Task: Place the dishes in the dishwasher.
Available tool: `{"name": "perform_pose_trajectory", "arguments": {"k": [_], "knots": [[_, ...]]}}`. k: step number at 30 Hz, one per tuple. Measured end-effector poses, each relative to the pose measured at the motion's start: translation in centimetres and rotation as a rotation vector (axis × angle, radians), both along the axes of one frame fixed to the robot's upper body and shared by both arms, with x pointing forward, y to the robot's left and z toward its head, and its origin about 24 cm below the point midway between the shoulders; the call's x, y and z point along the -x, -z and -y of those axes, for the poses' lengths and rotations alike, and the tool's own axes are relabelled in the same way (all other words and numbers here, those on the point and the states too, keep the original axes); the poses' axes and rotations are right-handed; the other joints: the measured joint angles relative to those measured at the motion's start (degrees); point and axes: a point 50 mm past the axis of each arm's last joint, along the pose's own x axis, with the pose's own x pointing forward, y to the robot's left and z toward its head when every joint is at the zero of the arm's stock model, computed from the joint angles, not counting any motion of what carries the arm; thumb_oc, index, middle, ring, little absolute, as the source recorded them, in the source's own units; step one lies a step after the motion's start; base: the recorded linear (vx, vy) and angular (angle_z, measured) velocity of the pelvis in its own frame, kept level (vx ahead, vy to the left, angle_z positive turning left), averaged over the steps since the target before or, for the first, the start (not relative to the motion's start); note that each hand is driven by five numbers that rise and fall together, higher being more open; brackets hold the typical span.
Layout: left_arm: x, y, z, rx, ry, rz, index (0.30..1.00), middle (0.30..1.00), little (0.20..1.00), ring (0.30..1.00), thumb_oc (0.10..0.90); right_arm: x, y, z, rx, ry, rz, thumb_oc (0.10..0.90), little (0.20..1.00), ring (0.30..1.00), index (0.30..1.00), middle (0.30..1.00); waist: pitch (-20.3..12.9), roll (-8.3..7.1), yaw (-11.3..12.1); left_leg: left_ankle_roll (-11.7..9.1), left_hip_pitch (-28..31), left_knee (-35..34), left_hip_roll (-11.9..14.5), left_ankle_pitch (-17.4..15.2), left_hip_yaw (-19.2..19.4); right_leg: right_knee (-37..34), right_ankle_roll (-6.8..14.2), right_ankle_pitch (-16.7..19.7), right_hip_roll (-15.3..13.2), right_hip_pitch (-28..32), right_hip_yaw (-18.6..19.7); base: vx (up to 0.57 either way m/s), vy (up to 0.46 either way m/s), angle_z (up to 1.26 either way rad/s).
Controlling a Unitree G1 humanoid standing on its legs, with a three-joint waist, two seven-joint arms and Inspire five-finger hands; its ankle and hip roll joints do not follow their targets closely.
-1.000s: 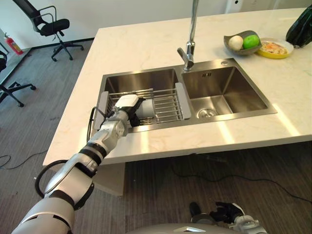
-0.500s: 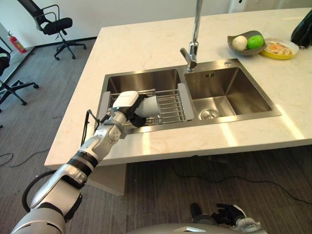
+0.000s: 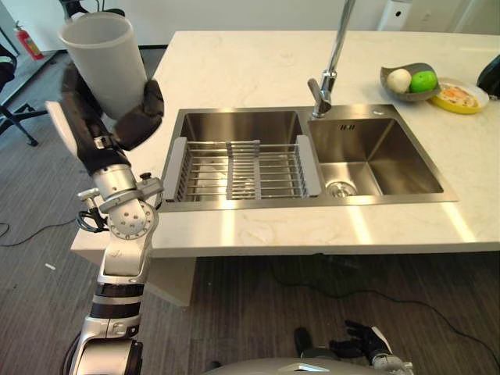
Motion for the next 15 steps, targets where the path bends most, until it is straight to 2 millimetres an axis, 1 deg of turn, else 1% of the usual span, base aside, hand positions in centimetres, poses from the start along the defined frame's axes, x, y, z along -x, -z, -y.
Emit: {"name": "perform_pose_trajectory", "arguments": {"k": [1, 2, 3, 4, 5, 6, 7, 8, 9, 10, 11, 12, 13, 14, 15], "knots": [[0.8, -0.1, -0.2, -0.036, -0.008, 0.017, 0.3, 0.3, 0.3, 0.3, 0.4, 0.0, 0.0, 0.1, 0.009, -0.01, -0.001, 0.8, 0.9, 0.9, 0.9, 0.9, -0.1, 0.34, 0.2, 0.0, 0.0, 0.0, 0.1, 0.0, -0.2, 0.0, 0.0, -0.1, 0.1, 0.1, -0.2, -0.02, -0.044, -0.01], [2.1, 0.3, -0.6, -0.092, -0.015, 0.015, 0.3, 0.3, 0.3, 0.3, 0.4, 0.1, 0.0, 0.3, 0.016, -0.008, -0.005, 0.8, 0.9, 0.9, 0.9, 0.9, -0.1, 1.02, 1.9, 0.0, 0.0, 0.1, 0.3, 0.0, -0.5, 0.0, 0.1, -0.2, 0.3, 0.1, -0.3, -0.04, -0.054, 0.1], [2.7, 0.7, -0.7, -0.1, -0.014, 0.004, 0.3, 0.3, 0.3, 0.3, 0.4, 0.2, -0.1, 0.5, 0.024, -0.009, -0.011, 0.8, 0.9, 0.9, 0.9, 0.9, -0.1, 1.39, 3.0, 0.0, -0.5, 0.6, 0.3, 0.0, -1.3, 0.0, 0.2, -0.4, 0.2, 0.2, -0.6, -0.06, -0.078, 0.21], [2.9, 1.5, -0.9, -0.092, -0.015, -0.028, 0.3, 0.3, 0.3, 0.3, 0.4, 0.2, -0.1, 0.8, 0.032, -0.008, -0.019, 0.8, 0.9, 0.9, 0.9, 0.9, -0.1, 1.85, 4.5, 0.1, -1.2, 1.2, 0.3, 0.2, -2.5, 0.0, 0.1, -0.4, 0.1, 0.4, -1.3, -0.06, -0.073, 0.45], [3.3, 3.2, -1.3, -0.073, -0.032, -0.098, 0.3, 0.3, 0.3, 0.3, 0.4, 0.0, -0.2, 1.2, 0.038, -0.013, -0.021, 0.8, 0.9, 0.9, 0.9, 0.9, -0.1, 2.33, 7.0, 0.1, -3.2, 3.0, 0.3, 0.3, -4.4, 0.0, 0.1, -0.4, -0.1, 0.2, -2.7, -0.05, -0.083, 0.55], [3.4, 4.0, -1.5, -0.067, -0.043, -0.135, 0.3, 0.3, 0.3, 0.3, 0.4, -0.1, -0.2, 1.2, 0.037, -0.016, -0.02, 0.8, 0.9, 0.9, 0.9, 0.9, 0.3, 2.12, 7.4, 0.3, -4.1, 3.8, 0.1, 0.7, -5.8, 0.0, -0.2, -0.5, -0.4, 0.2, -3.5, -0.06, -0.09, 0.69], [3.6, 5.2, -2.1, -0.059, -0.065, -0.198, 0.3, 0.3, 0.3, 0.3, 0.4, -0.4, -0.2, 1.0, 0.026, -0.019, -0.014, 0.8, 0.9, 0.9, 0.9, 0.9, 0.3, 2.51, 8.6, 0.7, -5.4, 4.5, 0.0, 1.2, -7.8, 0.0, -0.2, -0.5, -0.3, 0.7, -5.2, -0.11, -0.103, 0.88], [4.1, 6.7, -2.5, -0.061, -0.075, -0.283, 0.3, 0.3, 0.3, 0.3, 0.4, -0.5, 0.0, 0.8, 0.016, -0.012, -0.016, 0.8, 0.9, 0.9, 0.9, 0.9, 0.6, 2.84, 11.2, 0.0, -7.9, 6.2, 0.1, 2.1, -11.1, 0.0, -0.2, -0.5, -0.2, 0.7, -7.7, -0.14, -0.096, 1.18], [4.5, 7.7, -2.6, -0.048, -0.08, -0.331, 0.3, 0.3, 0.3, 0.3, 0.4, -0.6, 0.1, 0.8, 0.018, -0.008, -0.025, 0.8, 0.9, 0.9, 0.9, 0.9, 1.1, 3.22, 12.4, -0.1, -9.8, 6.8, -0.1, 3.0, -13.9, 0.2, -0.6, -0.8, -0.2, 1.4, -10.1, -0.16, -0.089, 1.4], [4.9, 8.4, -2.4, -0.039, -0.074, -0.368, 0.3, 0.3, 0.3, 0.3, 0.4, -0.3, 0.1, 1.0, 0.018, -0.009, -0.036, 0.8, 0.9, 0.9, 0.9, 0.9, 1.3, 3.82, 14.0, -0.1, -11.8, 7.5, -0.2, 3.5, -15.5, 0.2, -0.7, -1.0, 0.0, 1.5, -12.3, -0.14, -0.122, 1.44], [5.0, 8.9, -2.2, -0.023, -0.066, -0.385, 0.3, 0.3, 0.3, 0.3, 0.4, 0.1, 0.1, 1.3, 0.026, -0.004, -0.042, 0.8, 0.9, 0.9, 0.9, 0.9, 1.8, 4.85, 14.9, -1.0, -13.5, 7.3, -0.3, 4.7, -17.7, 0.3, -0.8, -1.3, 0.5, 1.8, -15.4, -0.19, -0.144, 2.56], [4.6, 9.4, -1.3, 0.005, -0.035, -0.397, 0.3, 0.3, 0.3, 0.3, 0.4, 0.4, -0.1, 2.2, 0.037, 0.039, -0.025, 0.8, 0.9, 0.9, 0.9, 0.9, 2.7, 6.37, 15.0, -3.2, -17.8, 6.8, -1.8, 9.0, -19.7, 0.7, -1.9, -2.7, 0.8, 2.5, -20.3, -0.2, -0.148, 2.93], [4.5, 9.5, -0.9, 0.001, -0.017, -0.406, 0.3, 0.3, 0.3, 0.3, 0.4, 1.1, 0.0, 2.6, 0.039, 0.069, -0.044, 0.8, 0.9, 0.9, 0.9, 0.9, 3.2, 6.58, 15.0, -2.6, -20.1, 4.9, -2.6, 12.9, -17.2, 1.4, -2.8, -3.8, 1.1, 2.2, -23.9, -0.29, -0.078, 3.23], [4.6, 9.5, -1.2, -0.006, -0.027, -0.413, 0.3, 0.3, 0.3, 0.3, 0.4, 1.0, 0.0, 2.7, 0.037, 0.085, -0.049, 0.8, 0.9, 0.9, 0.9, 0.9, 3.7, 6.21, 14.8, -2.2, -20.8, 4.9, -2.5, 11.4, -12.3, 0.9, -4.1, -3.2, 0.3, 2.3, -26.1, -0.33, -0.02, 1.92], [5.0, 9.5, -2.2, -0.013, -0.074, -0.432, 0.3, 0.3, 0.3, 0.3, 0.4, 0.7, 0.0, 2.4, 0.024, 0.097, -0.038, 0.8, 0.9, 0.9, 0.9, 0.9, 3.7, 3.54, 16.9, 3.0, -19.2, 8.4, -2.4, 6.6, -2.1, 0.6, -3.9, -2.5, -1.9, 2.6, -28.3, -0.38, 0.03, 1.57]]}}
